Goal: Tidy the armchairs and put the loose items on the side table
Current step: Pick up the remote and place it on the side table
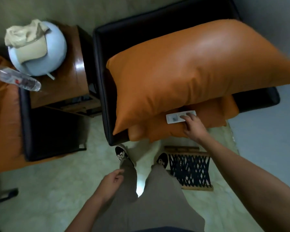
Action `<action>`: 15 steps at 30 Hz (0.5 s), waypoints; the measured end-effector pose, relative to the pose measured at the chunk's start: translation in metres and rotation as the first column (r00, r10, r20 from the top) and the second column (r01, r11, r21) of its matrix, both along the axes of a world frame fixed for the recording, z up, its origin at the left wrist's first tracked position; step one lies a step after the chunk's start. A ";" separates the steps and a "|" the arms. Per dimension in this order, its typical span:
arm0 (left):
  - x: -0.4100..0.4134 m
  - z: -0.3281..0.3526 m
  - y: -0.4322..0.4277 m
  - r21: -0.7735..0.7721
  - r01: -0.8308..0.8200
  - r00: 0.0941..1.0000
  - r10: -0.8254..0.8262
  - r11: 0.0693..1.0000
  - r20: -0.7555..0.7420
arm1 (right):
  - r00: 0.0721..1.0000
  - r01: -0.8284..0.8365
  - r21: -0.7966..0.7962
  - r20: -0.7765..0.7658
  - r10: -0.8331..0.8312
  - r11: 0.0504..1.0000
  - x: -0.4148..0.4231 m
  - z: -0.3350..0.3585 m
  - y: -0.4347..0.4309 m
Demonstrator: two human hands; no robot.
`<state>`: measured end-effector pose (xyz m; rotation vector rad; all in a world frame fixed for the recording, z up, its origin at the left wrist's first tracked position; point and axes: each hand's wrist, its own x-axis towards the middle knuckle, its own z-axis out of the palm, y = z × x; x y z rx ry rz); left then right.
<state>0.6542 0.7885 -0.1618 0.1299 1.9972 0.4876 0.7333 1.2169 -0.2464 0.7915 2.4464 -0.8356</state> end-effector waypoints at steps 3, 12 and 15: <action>0.019 -0.003 0.006 -0.003 -0.014 1.000 0.014 1.000 -0.012 | 0.991 -0.122 0.071 -0.043 0.125 0.990 -0.006 -0.017 0.010; 0.034 -0.018 -0.003 -0.048 -0.099 0.995 0.098 0.994 -0.008 | 0.961 -0.228 0.028 0.170 0.220 0.973 -0.031 -0.058 0.023; 0.034 -0.023 -0.017 -0.060 -0.100 0.995 0.102 0.993 0.023 | 0.957 -0.232 0.091 0.202 0.210 0.969 -0.039 -0.061 0.024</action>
